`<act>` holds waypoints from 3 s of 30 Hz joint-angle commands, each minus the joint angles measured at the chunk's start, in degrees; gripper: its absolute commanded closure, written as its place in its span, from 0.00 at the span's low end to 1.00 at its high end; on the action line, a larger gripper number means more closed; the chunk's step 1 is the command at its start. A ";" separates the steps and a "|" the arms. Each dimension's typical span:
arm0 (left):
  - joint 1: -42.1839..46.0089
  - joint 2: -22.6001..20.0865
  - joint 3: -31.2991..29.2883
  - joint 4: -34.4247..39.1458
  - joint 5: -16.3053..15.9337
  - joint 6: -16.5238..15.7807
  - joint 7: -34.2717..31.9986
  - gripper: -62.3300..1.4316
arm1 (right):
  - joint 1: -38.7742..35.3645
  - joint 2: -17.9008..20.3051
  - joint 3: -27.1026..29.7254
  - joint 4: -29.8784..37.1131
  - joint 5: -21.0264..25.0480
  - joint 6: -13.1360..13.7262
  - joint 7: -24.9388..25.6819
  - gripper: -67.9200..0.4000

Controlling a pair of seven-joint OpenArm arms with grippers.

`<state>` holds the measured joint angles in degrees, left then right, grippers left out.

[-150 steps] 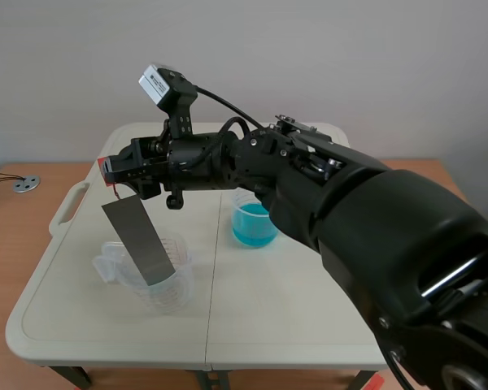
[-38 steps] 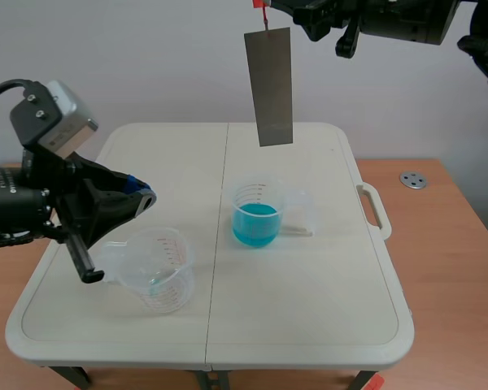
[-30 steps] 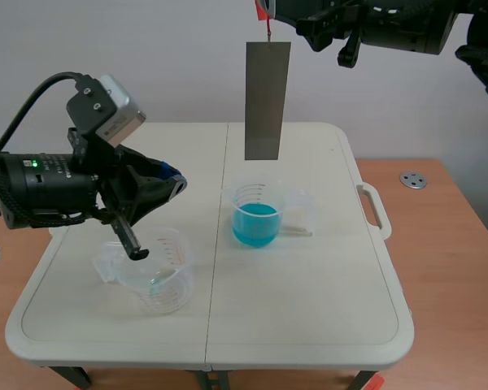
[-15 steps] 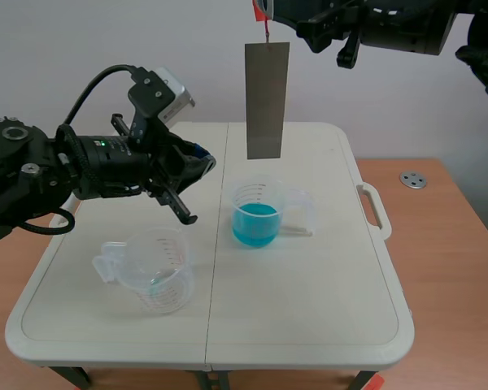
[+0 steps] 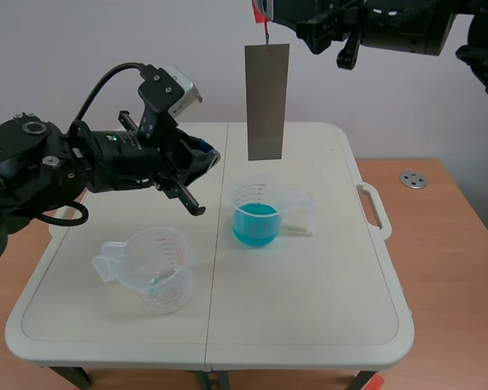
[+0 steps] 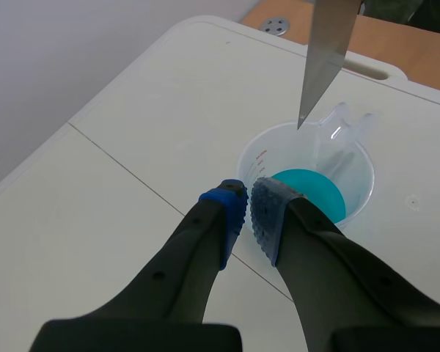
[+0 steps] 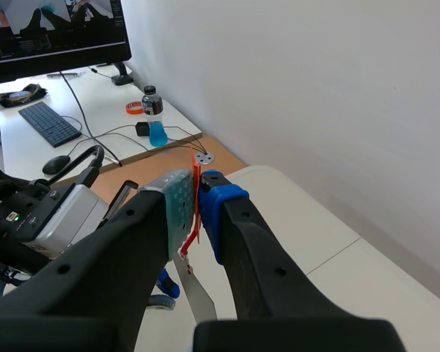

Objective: Hold the metal plate by the orange handle, dip it into the blue solution, take it out and point at it, then put the plate back in the beaker on the left.
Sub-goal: 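Point at the plate with the left hand, then lower the plate into the blue solution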

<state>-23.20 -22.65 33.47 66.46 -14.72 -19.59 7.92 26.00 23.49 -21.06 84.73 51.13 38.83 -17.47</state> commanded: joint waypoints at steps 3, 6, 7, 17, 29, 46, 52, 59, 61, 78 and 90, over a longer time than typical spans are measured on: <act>-0.96 0.24 -0.04 0.76 -0.17 0.13 -0.81 0.86 | 1.46 0.15 0.48 0.59 1.68 0.22 0.55 0.98; -0.96 0.24 -0.04 0.76 -0.17 0.13 -0.81 0.86 | 1.46 0.15 0.48 0.59 2.05 0.22 0.15 0.98; -0.96 0.24 -0.04 0.76 -0.17 0.13 -0.81 0.86 | 1.46 0.15 0.48 0.59 2.05 0.22 0.13 0.98; -0.46 -1.55 -0.07 0.96 -1.27 2.27 -0.42 0.86 | 1.46 0.15 0.48 0.59 2.05 0.22 -0.28 0.98; 11.65 -21.00 -9.09 15.54 -9.25 9.90 -0.90 0.86 | 1.46 0.15 0.48 0.59 2.10 0.22 -0.48 0.98; 56.04 -35.78 -36.63 17.79 -9.53 32.50 -0.50 0.86 | 1.46 0.15 0.48 0.59 2.38 0.22 -0.66 0.98; 68.94 -34.42 -39.56 16.09 -9.51 35.43 -0.96 0.86 | 1.46 0.15 0.48 0.59 2.49 0.22 -0.66 0.98; 76.83 -28.98 -39.54 11.78 -7.06 35.26 -0.98 0.86 | 1.46 0.15 0.48 0.59 2.51 0.22 -0.66 0.98; 78.44 -27.08 -39.50 10.78 -6.67 34.23 -0.96 0.86 | 1.46 0.15 0.48 0.59 2.51 0.22 -0.66 0.98; 81.61 -9.29 -28.92 7.78 1.01 23.65 -0.28 0.86 | 1.46 0.00 0.48 0.48 3.52 0.20 -1.09 0.98; 81.55 -7.69 -22.56 7.41 2.56 23.67 -0.37 0.86 | 1.66 -1.05 0.48 -5.62 3.45 0.57 0.00 0.98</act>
<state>57.60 -29.87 11.60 73.58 -12.01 4.21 7.90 26.00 23.05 -21.06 79.09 53.60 38.89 -18.33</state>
